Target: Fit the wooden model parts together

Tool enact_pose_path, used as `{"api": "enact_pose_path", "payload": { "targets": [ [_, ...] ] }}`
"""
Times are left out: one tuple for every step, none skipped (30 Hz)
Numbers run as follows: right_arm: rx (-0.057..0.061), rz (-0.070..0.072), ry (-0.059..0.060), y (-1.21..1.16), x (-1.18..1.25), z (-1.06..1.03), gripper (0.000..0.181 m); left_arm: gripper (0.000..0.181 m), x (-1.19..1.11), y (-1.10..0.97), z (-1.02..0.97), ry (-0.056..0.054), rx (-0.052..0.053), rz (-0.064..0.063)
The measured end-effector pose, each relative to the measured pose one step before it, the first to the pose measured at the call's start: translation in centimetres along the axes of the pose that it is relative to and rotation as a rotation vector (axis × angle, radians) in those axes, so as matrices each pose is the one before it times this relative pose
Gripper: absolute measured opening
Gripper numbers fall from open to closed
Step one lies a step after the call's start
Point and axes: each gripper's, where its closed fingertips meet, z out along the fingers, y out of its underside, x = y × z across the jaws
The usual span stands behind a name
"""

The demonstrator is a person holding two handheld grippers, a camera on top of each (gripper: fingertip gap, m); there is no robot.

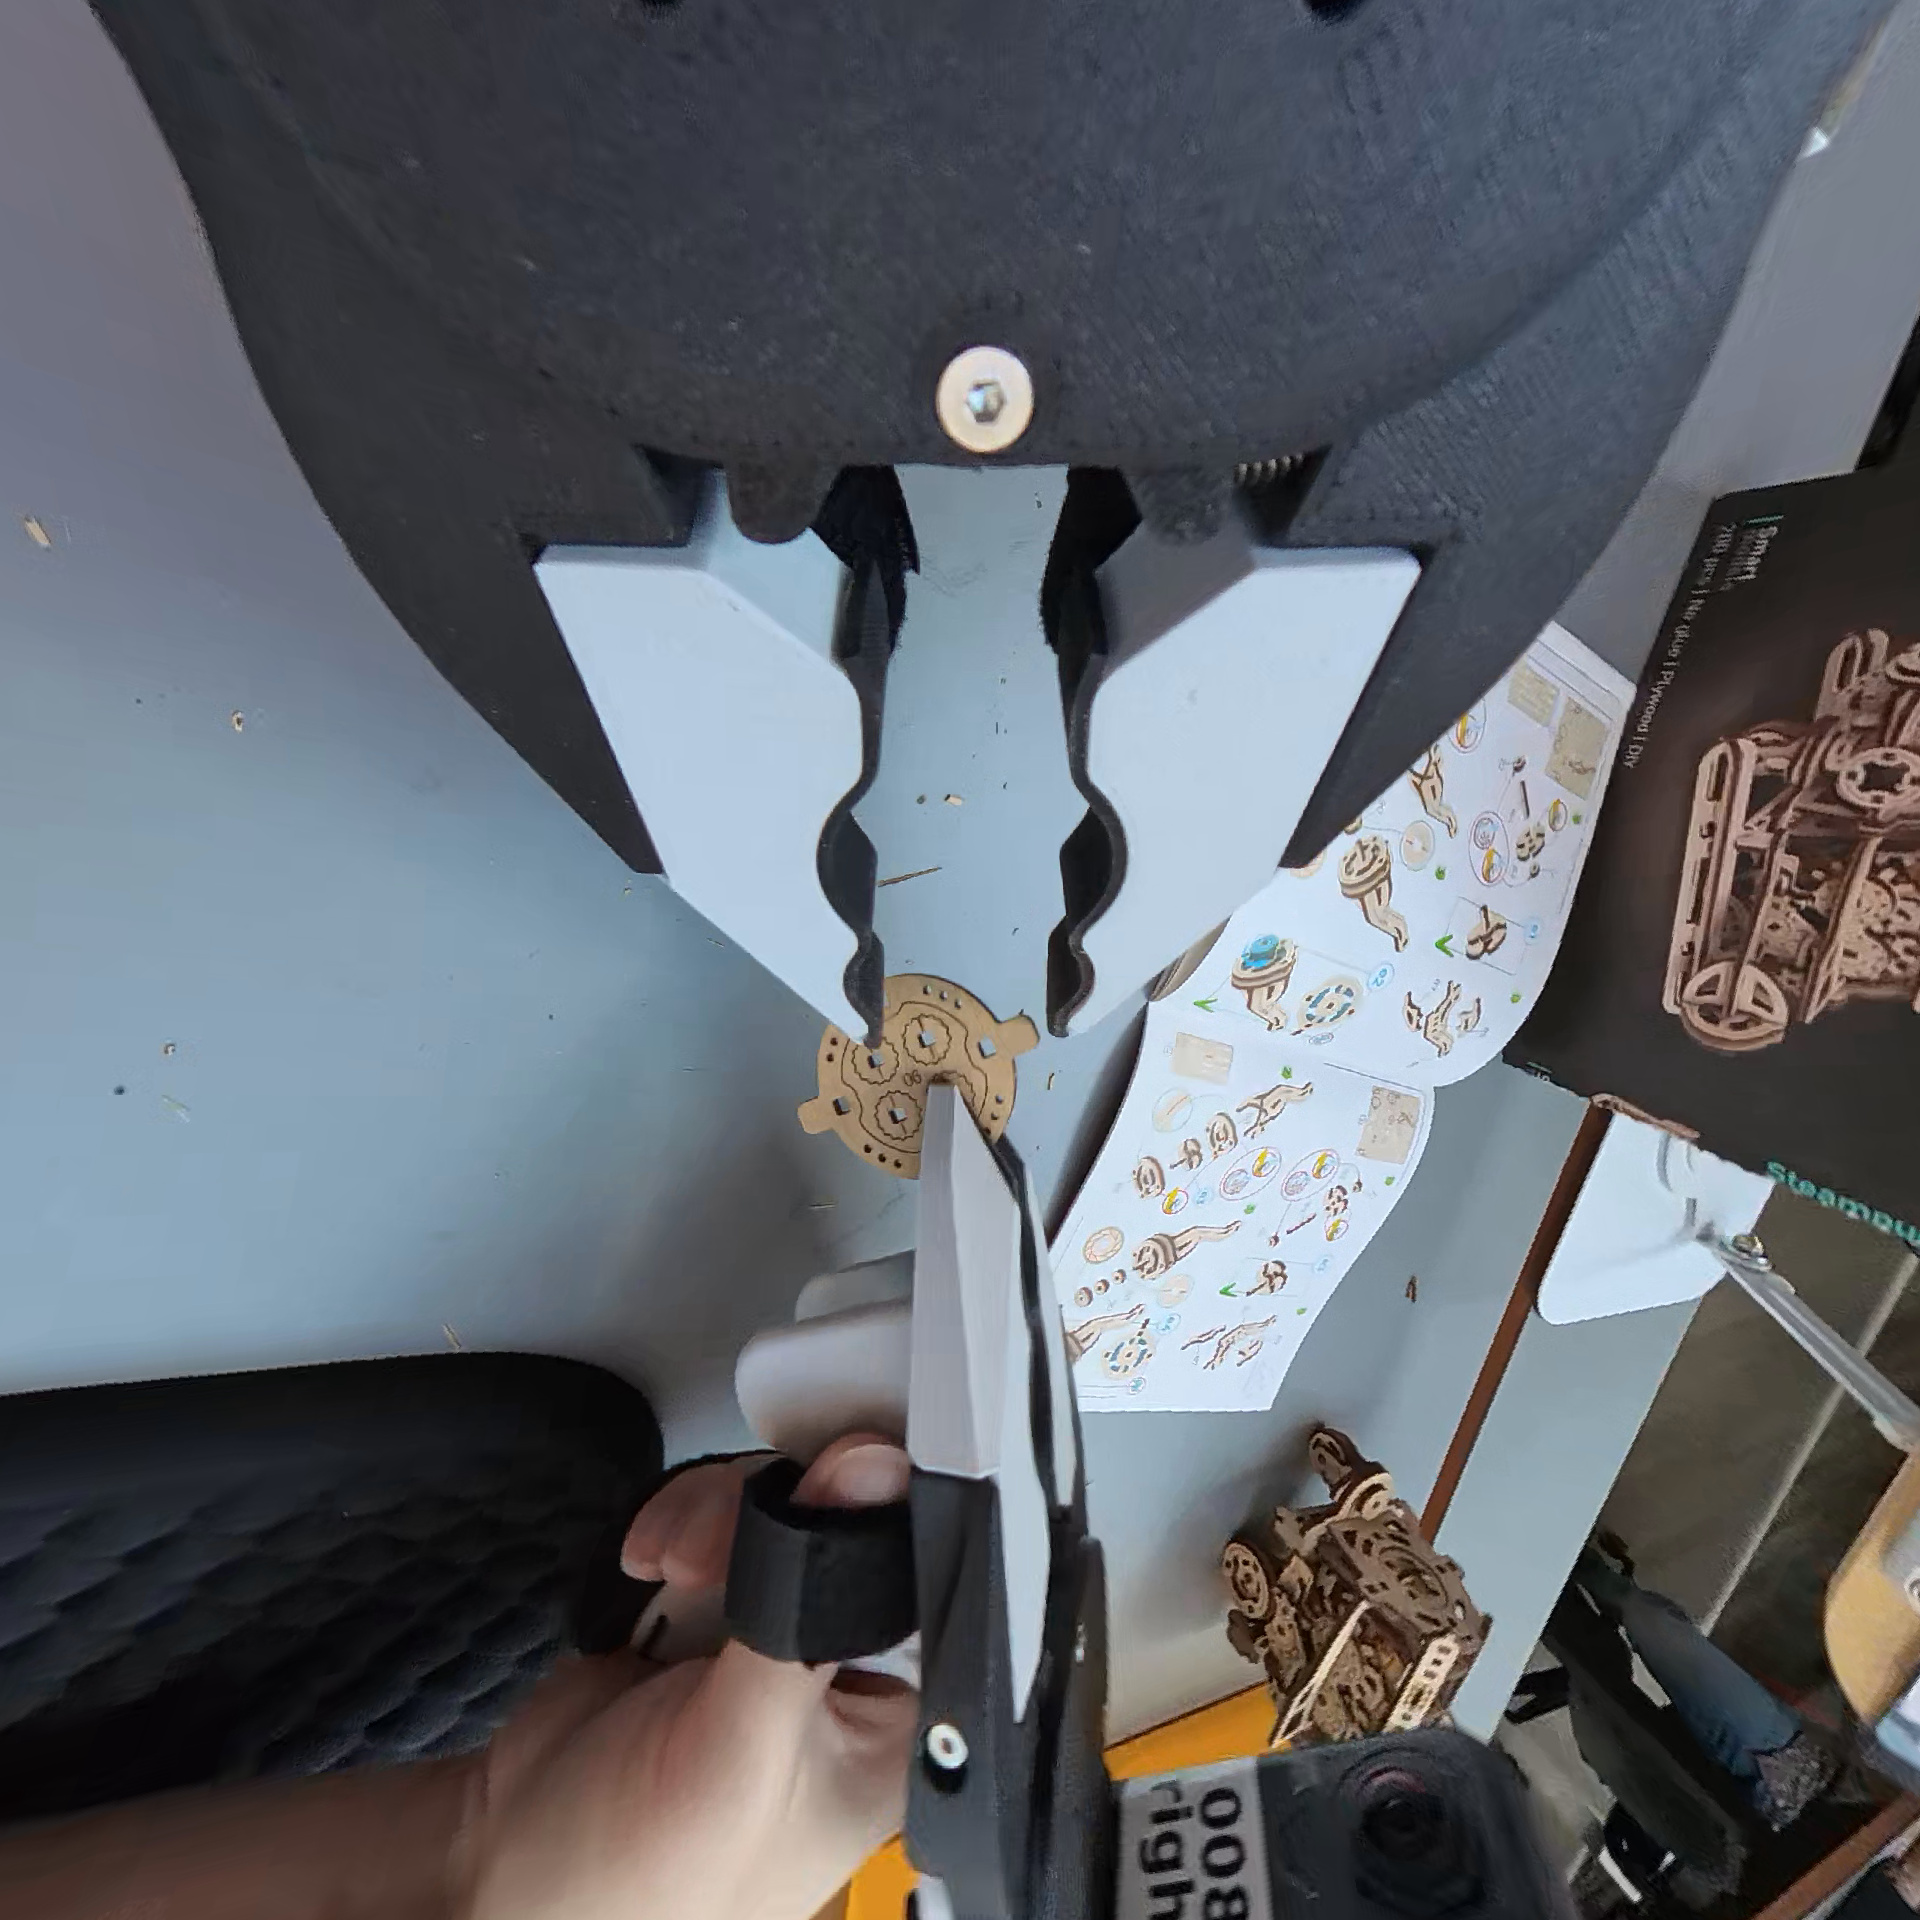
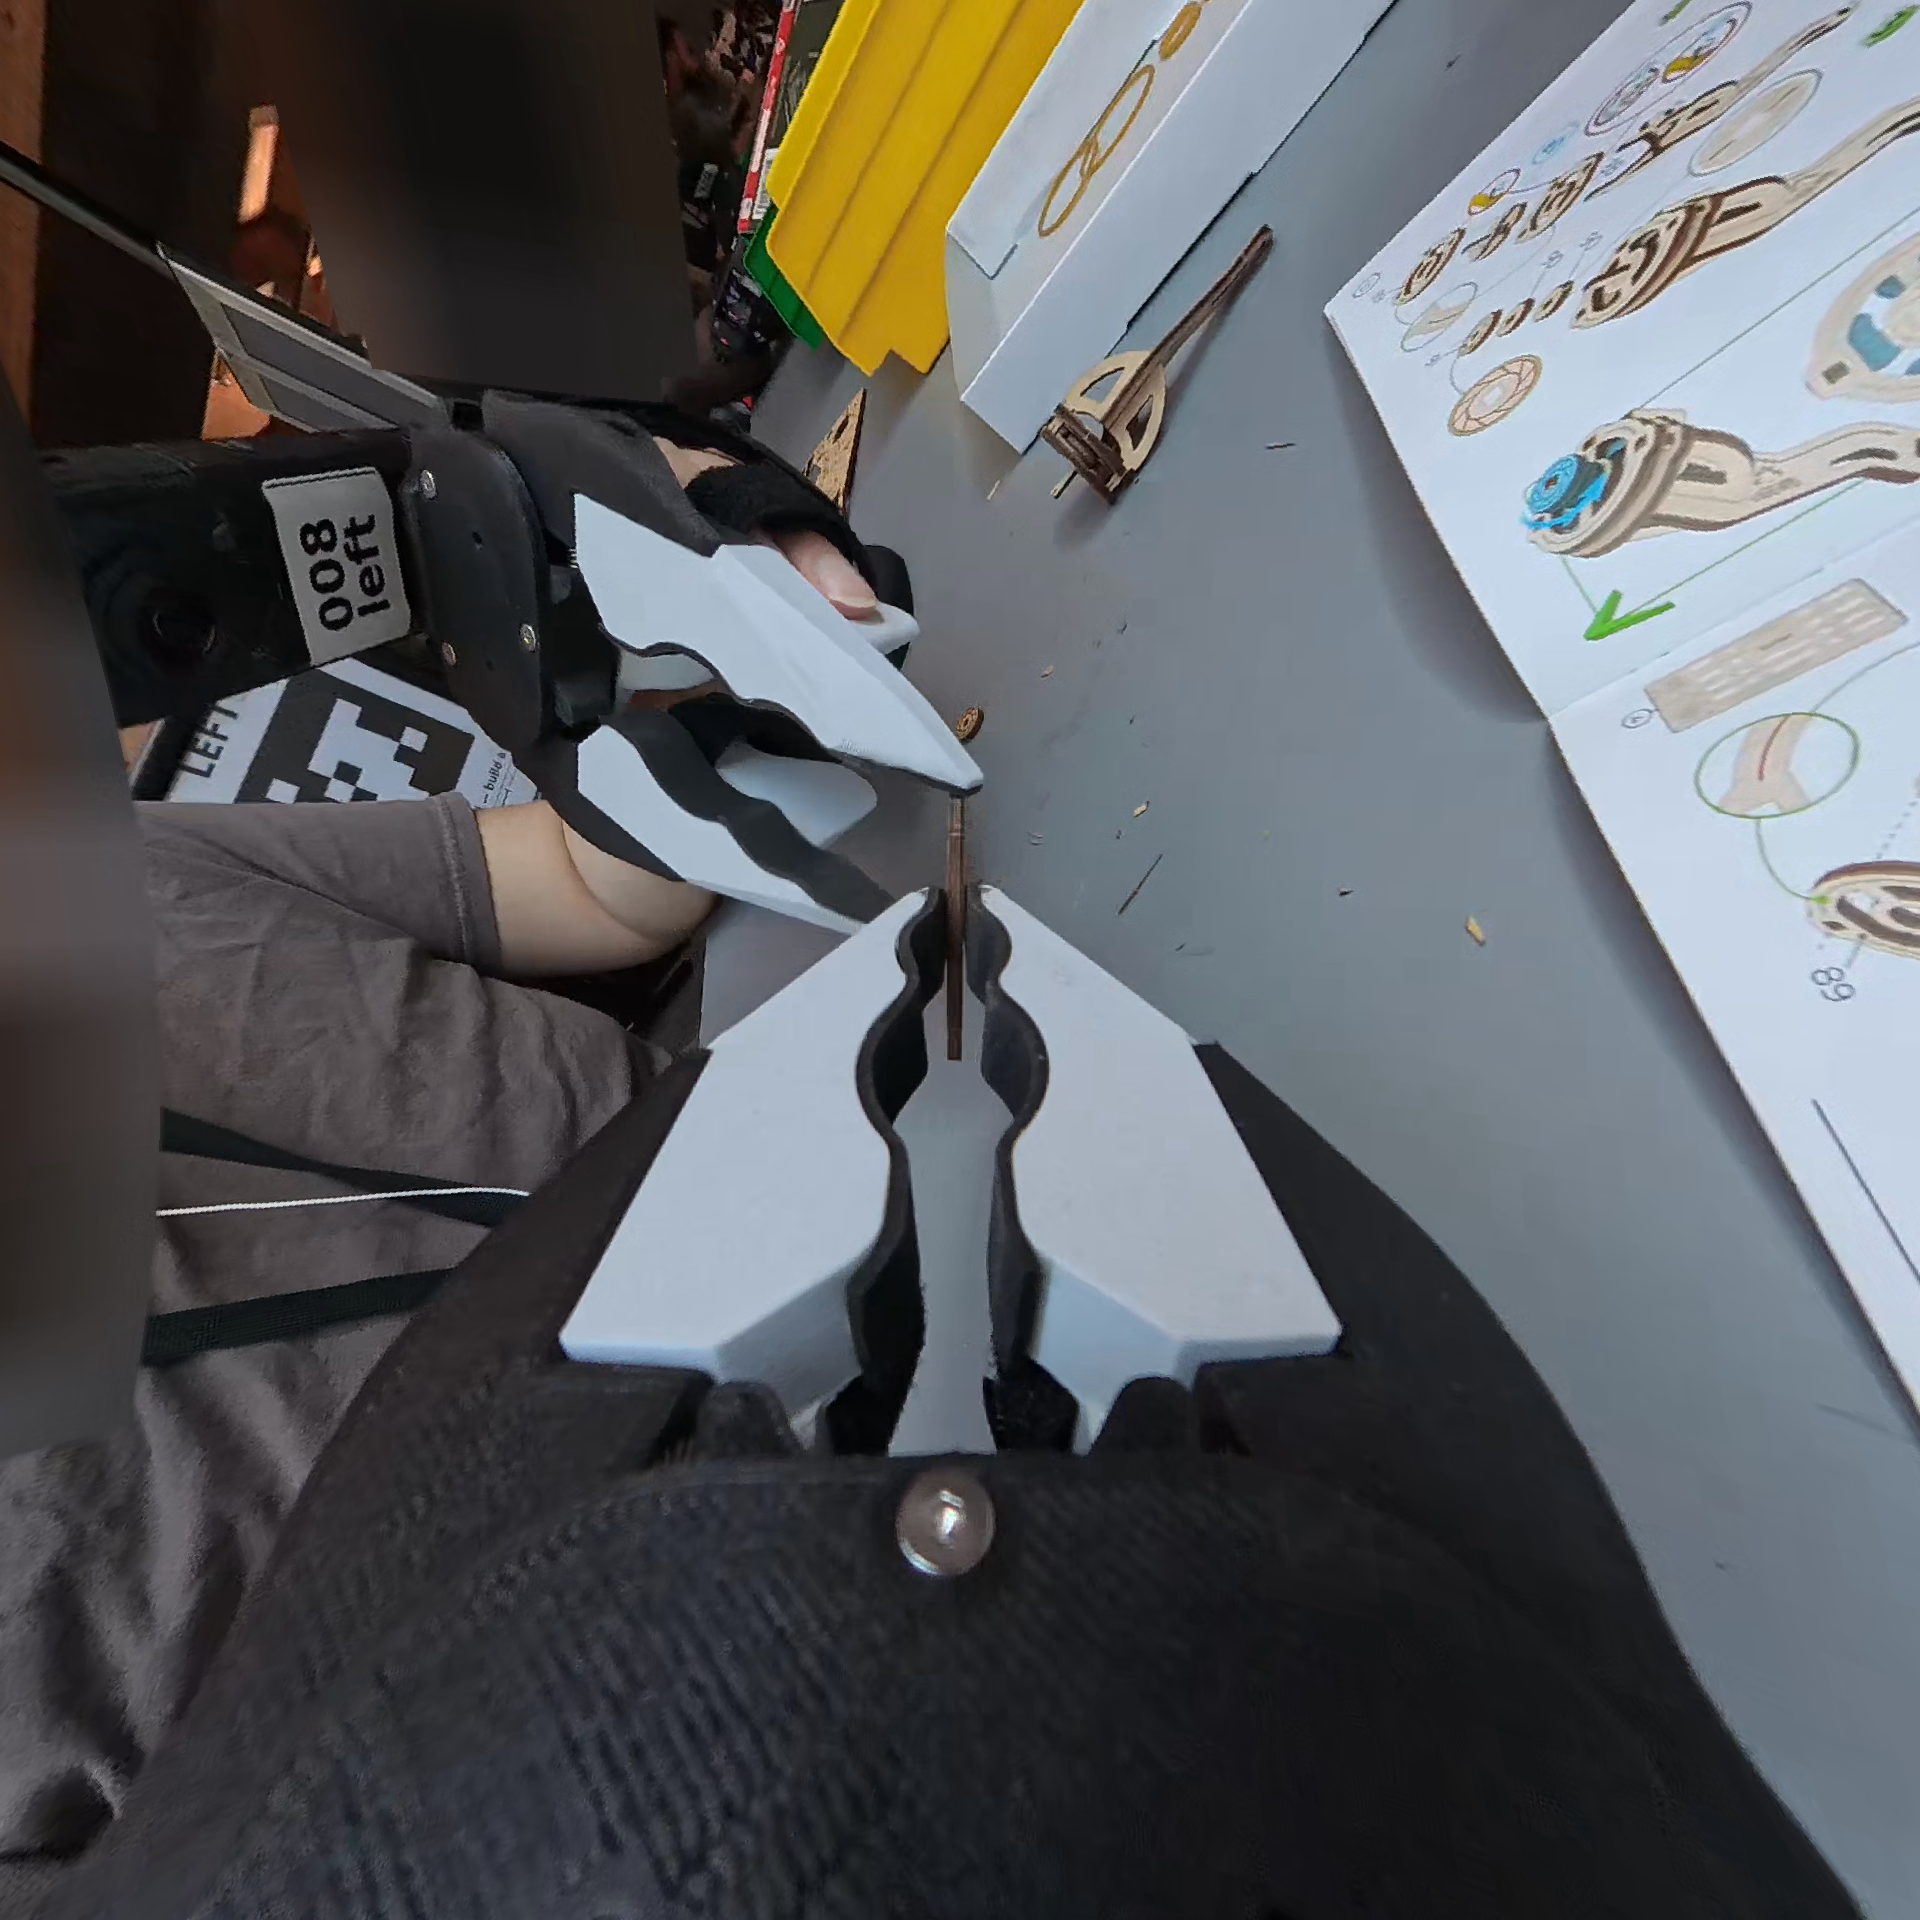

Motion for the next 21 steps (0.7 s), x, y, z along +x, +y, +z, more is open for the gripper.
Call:
{"api": "enact_pose_path", "payload": {
  "targets": [
    [0.036, -0.0048, 0.0023, -0.304, 0.183, -0.258, 0.001, 0.032, -0.457, 0.133, -0.199, 0.0045, 0.0134, -0.0501],
    [0.0459, 0.0, -0.0118, -0.48, -0.038, -0.341, 0.001, 0.033, -0.335, -0.037, -0.236, 0.0239, 0.0248, -0.0765],
    [0.0536, 0.0024, -0.0336, -0.646, -0.369, -0.373, 0.001, 0.035, -0.01, -0.279, -0.209, 0.053, 0.0354, -0.1023],
    [0.0599, 0.0045, -0.0418, -0.774, -0.481, -0.373, 0.001, 0.037, 0.236, -0.377, -0.16, 0.0737, 0.0345, -0.1184],
    [0.0496, 0.0065, -0.0361, -0.634, -0.391, -0.314, 0.001, 0.038, 0.212, -0.316, -0.1, 0.0751, 0.0263, -0.1295],
    [0.0413, -0.0003, -0.0286, -0.496, -0.32, -0.253, 0.001, 0.04, 0.506, -0.436, -0.091, 0.0974, 0.0303, -0.1271],
    [0.0255, -0.0041, -0.0213, -0.233, -0.268, -0.141, 0.001, 0.041, 0.964, -0.745, -0.149, 0.1213, 0.0511, -0.1108],
    [0.0023, 0.0017, -0.0069, 0.062, -0.097, -0.046, 0.001, 0.035, 0.69, -0.869, -0.204, 0.0946, 0.0612, -0.0928],
    [0.024, 0.0006, -0.0273, -0.312, -0.458, -0.098, 0.001, 0.029, 0.167, -0.662, -0.2, 0.047, 0.0525, -0.0526],
    [0.0346, 0.0057, -0.0186, -0.495, -0.343, -0.162, 0.0, 0.018, 0.098, -0.443, -0.168, 0.0282, 0.0397, -0.0172],
    [0.0172, 0.0013, -0.0041, -0.255, -0.076, -0.122, 0.0, 0.011, -0.079, -0.189, -0.065, 0.0061, 0.0185, -0.0017],
    [-0.0014, -0.0076, 0.0073, -0.005, 0.088, -0.08, 0.0, 0.012, -0.253, -0.016, 0.044, -0.0135, 0.0038, 0.0049],
    [-0.0027, -0.0149, 0.0112, 0.045, 0.125, -0.028, 0.0, 0.014, -0.309, 0.116, 0.116, -0.0216, -0.0053, 0.0108],
    [-0.0047, -0.0108, -0.0022, 0.071, -0.092, 0.043, 0.001, 0.016, -0.488, 0.147, 0.144, -0.0356, -0.0073, 0.0119],
    [-0.0007, -0.0025, -0.0086, 0.024, -0.193, 0.088, 0.0, 0.017, -0.429, 0.026, 0.145, -0.0328, 0.003, 0.0124],
    [-0.0003, -0.0009, -0.0061, 0.045, -0.135, 0.116, 0.0, 0.016, -0.125, -0.157, 0.109, -0.0097, 0.0176, 0.0064],
    [-0.008, 0.0005, -0.0042, 0.165, -0.078, 0.142, 0.001, 0.014, 0.048, -0.283, 0.043, 0.0059, 0.0233, -0.0032],
    [-0.0121, 0.0017, -0.0037, 0.236, -0.043, 0.173, 0.001, 0.011, 0.013, -0.291, -0.004, 0.0067, 0.0234, -0.0092],
    [-0.0047, -0.0001, -0.0017, 0.145, -0.01, 0.156, 0.001, 0.005, 0.102, -0.117, 0.004, 0.0147, 0.0112, -0.0066],
    [-0.0017, 0.0003, -0.0018, 0.095, -0.016, 0.128, 0.001, 0.002, 0.106, 0.103, -0.009, 0.0152, -0.0043, -0.0028],
    [-0.0031, -0.0001, 0.0016, 0.086, 0.038, 0.061, 0.001, 0.002, -0.017, 0.069, -0.029, 0.0057, -0.0038, -0.003]
  ]
}}
